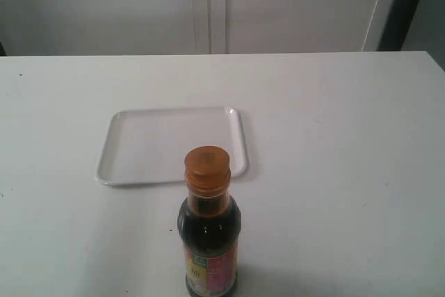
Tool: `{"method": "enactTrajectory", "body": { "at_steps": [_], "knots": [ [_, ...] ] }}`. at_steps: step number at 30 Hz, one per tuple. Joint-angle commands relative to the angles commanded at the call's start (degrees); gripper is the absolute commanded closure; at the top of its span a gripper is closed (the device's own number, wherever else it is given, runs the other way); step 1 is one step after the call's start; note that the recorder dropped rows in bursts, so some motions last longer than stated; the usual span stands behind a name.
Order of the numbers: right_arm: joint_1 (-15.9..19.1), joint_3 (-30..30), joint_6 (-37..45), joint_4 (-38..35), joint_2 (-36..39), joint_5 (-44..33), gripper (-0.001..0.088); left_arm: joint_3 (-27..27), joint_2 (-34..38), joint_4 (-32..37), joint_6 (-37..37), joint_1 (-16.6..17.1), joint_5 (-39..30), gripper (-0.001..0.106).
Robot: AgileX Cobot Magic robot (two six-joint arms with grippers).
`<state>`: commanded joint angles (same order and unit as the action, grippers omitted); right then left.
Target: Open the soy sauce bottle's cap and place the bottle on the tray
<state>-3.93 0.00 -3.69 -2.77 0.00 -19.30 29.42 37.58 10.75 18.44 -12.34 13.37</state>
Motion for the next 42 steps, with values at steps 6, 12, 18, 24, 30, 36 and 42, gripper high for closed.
{"method": "enactTrajectory", "body": {
  "at_steps": [6,12,18,24,30,36,42],
  "knots": [
    [0.0,0.0,0.0,0.0,0.0,0.0,0.0868,0.0,2.7,17.5,12.8,-5.6,1.8,0.105],
    [0.0,0.0,0.0,0.0,0.0,0.5,0.0868,-1.9,3.2,27.8,23.0,-7.9,13.8,0.105],
    [0.0,0.0,0.0,0.0,0.0,0.7,0.0868,-6.0,3.2,34.9,28.5,-7.9,22.8,0.105],
    [0.0,0.0,0.0,0.0,0.0,2.0,0.0868,-10.4,4.6,42.5,32.3,-7.9,33.9,0.105],
    [0.0,0.0,0.0,0.0,0.0,2.3,0.0868,-12.6,8.9,49.5,40.8,-7.9,42.3,0.105],
    [0.0,0.0,0.0,0.0,0.0,4.9,0.0868,-12.7,11.1,52.8,42.8,-7.9,52.4,0.084],
    [0.0,0.0,0.0,0.0,0.0,5.7,0.0868,-12.6,11.1,52.8,43.3,-7.9,55.9,0.015]
  ]
}}
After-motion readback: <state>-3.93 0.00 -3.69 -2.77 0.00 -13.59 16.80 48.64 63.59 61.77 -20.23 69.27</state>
